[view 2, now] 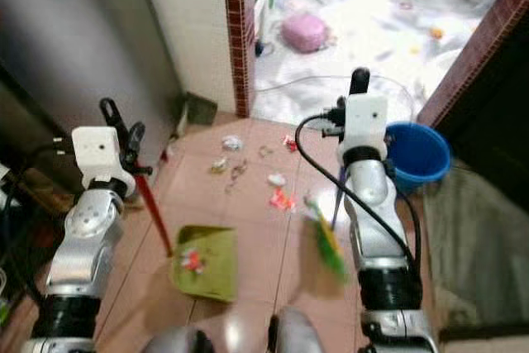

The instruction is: Sweep floor

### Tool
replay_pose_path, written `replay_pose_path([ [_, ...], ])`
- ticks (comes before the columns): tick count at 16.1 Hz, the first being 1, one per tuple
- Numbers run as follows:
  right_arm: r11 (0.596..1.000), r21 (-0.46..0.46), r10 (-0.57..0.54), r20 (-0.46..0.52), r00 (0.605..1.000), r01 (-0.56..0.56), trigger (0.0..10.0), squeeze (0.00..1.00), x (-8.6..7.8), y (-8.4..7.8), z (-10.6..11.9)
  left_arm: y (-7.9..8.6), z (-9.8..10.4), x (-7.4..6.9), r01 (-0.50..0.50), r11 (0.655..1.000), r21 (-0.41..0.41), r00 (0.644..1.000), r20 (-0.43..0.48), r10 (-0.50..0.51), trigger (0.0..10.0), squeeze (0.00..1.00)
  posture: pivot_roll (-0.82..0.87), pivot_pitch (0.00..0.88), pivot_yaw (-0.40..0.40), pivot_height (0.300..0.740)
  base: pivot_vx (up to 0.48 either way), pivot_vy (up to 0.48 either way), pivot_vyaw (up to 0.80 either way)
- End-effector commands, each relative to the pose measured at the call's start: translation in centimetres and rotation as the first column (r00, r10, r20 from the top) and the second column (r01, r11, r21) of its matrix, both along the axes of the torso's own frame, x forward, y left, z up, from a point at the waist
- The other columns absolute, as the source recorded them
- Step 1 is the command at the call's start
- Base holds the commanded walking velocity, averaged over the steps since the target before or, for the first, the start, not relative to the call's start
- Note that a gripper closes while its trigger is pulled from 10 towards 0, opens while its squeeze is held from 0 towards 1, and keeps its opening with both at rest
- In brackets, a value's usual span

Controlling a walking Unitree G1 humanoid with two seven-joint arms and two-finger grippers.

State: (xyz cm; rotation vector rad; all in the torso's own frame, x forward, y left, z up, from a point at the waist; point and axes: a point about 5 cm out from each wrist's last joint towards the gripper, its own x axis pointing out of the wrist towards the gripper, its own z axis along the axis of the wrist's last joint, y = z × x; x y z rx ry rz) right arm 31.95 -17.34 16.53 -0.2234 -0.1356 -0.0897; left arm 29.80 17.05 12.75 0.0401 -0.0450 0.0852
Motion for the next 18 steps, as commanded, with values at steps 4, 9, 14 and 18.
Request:
replay_pose_path([
  [4,0.999,-0.036,-0.014,0.067,0.998,0.016,10.0,0.0,0.25,0.71,1.36,0.74,1.73,0.0,0.012,1.0,-0.007,0.997,0.07,-0.012,10.0,0.0,-0.05,0.109,0.021,0.74,0.0,0.0,-0.79],
  [9,0.999,-0.035,-0.022,0.082,0.996,0.025,10.0,0.0,0.64,0.78,1.59,0.33,2.21,0.35,0.034,0.999,-0.016,0.996,0.086,-0.032,10.0,0.0,-0.05,0.109,0.021,0.74,0.266,0.0,-0.64],
  [14,0.999,-0.033,-0.018,0.08,0.997,0.021,10.0,0.0,0.46,0.84,1.41,0.3,2.22,0.21,0.036,0.999,-0.018,0.996,0.085,-0.034,10.0,0.0,-0.05,0.122,0.023,0.74,0.419,0.0,0.0],
  [18,0.999,-0.039,-0.012,0.084,0.996,0.016,10.0,0.0,0.46,0.8,1.46,0.28,2.27,0.2,0.035,0.999,-0.026,0.996,0.088,-0.033,10.0,0.0,-0.05,0.124,0.02,0.74,0.442,0.0,0.0],
])
